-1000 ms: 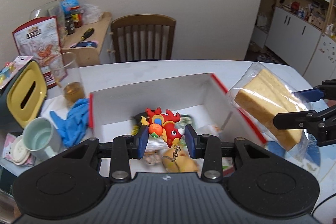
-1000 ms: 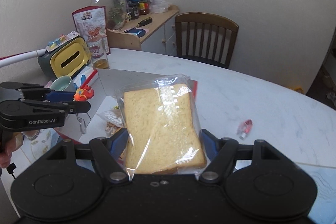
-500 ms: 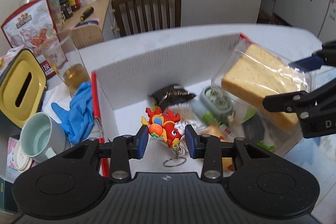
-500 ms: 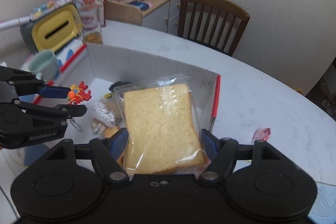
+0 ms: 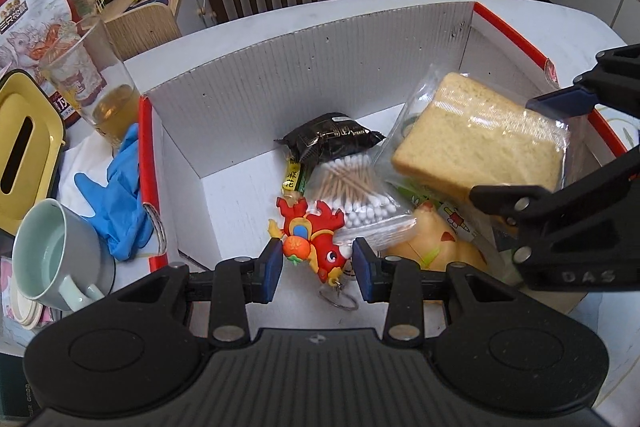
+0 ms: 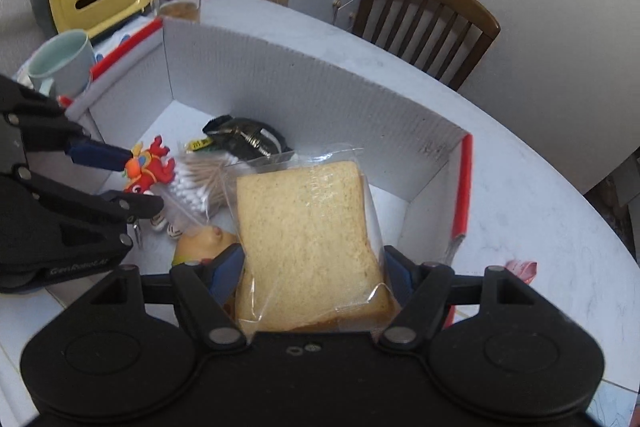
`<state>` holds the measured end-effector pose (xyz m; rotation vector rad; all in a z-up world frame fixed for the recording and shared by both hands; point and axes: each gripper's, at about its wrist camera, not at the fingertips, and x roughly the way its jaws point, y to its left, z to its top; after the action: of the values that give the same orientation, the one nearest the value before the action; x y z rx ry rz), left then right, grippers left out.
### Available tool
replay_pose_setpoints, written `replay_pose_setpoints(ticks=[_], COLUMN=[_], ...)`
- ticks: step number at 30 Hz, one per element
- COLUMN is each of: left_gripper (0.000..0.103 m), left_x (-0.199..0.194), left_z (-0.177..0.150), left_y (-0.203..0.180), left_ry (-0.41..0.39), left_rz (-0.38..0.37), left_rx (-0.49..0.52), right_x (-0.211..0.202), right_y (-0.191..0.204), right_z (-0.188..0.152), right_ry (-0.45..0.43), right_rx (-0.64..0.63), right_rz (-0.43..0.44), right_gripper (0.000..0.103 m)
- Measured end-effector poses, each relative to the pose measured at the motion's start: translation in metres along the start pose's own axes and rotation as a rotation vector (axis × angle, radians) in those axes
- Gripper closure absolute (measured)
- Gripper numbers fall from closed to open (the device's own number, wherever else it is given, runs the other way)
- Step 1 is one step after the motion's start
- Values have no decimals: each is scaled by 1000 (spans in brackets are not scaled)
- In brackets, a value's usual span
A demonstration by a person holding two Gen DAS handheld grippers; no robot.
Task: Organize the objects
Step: 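Carry the bread and dragon keyring over into the red box with both tools, then open the right tool releasing the bread while the left tool releases the keyring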
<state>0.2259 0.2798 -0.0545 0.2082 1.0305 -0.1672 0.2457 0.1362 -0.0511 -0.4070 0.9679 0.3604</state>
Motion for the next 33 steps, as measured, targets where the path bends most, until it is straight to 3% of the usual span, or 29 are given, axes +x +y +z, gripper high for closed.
replay_pose_setpoints(ticks=[10, 15, 23, 33], left_gripper=[64, 49, 38, 38], left_x=[9, 7, -6, -39], left_z=[-1, -1, 0, 2], left_y=[-4, -8, -10, -15], left_ry=[33, 31, -2, -66], left_rz=[2, -17, -13, -6], left_rx=[18, 19, -15, -69], right_x=[7, 0, -19, -55], right_y=[1, 0, -12, -26], right_z=[-3, -6, -9, -22], right_ry=[4, -31, -79, -130], right_rx=[-19, -33, 2, 13], right_rz=[16, 24, 68, 134], right_gripper=[28, 24, 19, 14])
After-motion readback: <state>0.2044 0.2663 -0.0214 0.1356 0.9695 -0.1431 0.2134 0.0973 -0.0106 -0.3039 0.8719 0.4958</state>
